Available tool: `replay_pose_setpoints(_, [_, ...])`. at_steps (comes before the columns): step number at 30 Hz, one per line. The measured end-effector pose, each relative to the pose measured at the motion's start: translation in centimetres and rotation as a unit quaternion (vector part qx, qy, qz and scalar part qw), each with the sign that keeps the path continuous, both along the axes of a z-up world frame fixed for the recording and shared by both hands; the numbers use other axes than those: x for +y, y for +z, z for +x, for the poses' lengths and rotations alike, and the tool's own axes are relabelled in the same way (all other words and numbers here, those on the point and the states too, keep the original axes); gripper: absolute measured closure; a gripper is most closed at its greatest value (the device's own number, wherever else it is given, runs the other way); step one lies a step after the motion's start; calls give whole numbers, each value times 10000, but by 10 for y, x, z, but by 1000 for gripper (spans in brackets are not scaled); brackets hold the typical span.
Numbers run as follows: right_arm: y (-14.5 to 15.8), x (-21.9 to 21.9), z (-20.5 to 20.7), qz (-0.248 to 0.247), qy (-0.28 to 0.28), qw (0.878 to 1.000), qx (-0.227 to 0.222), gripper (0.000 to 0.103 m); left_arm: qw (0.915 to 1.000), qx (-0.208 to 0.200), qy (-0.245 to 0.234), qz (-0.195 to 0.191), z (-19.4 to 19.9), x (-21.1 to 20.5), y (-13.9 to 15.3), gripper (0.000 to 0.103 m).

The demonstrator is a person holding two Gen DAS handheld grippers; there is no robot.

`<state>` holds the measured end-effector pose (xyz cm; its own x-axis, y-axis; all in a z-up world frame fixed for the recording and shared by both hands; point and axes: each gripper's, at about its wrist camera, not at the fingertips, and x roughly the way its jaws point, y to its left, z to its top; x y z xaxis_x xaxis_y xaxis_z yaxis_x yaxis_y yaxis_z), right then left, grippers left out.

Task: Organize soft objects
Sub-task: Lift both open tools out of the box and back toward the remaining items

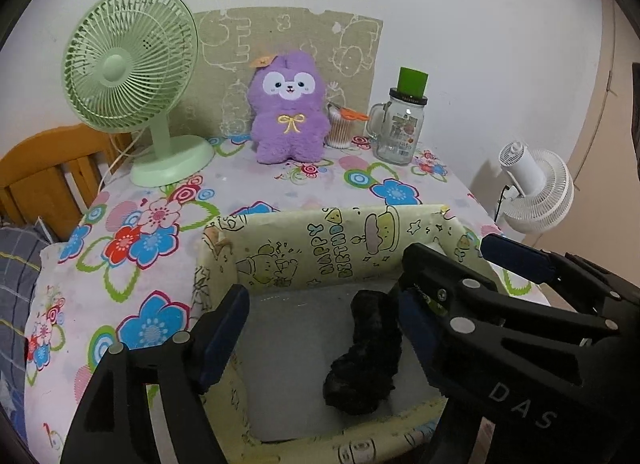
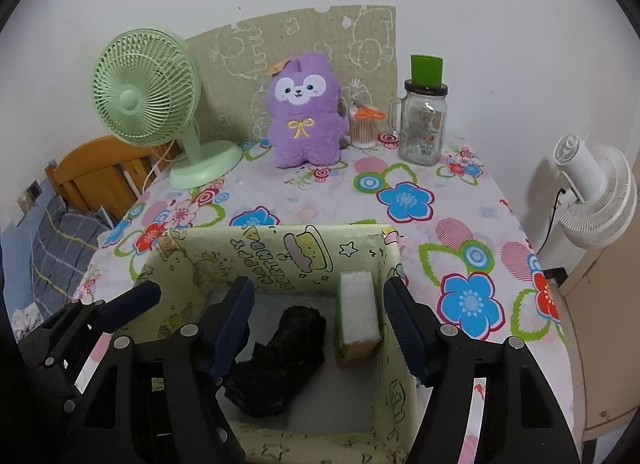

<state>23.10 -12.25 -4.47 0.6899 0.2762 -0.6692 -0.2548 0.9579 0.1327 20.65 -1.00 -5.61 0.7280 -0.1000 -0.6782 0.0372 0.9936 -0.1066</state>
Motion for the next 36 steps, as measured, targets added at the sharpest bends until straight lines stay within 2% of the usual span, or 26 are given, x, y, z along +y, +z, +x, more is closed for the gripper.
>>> replay_pose_setpoints(3, [6,-1,-8,25,-15,10000,-81,27,9999,-96,50,105,-9,-2,7,23])
replay_pose_setpoints(6, [13,-2,-19,23,-24,9998,-188,23,9995,-201,125,204,-18,-4,13,16])
replay_pose_setpoints(14, [27,-5,-43,18,-40,9993,-370,21,9991,-369,153,173,-40,-5,25,12])
replay_pose_setpoints(18, [34,-6,-55,45,-4,9990,-437,7,9988,-443,138,144,-50,-5,30,9])
replay_pose_setpoints(36, [50,-9,-93,-19,-46,9975,-709,6,9973,-713,49,162,-88,-13,46,4])
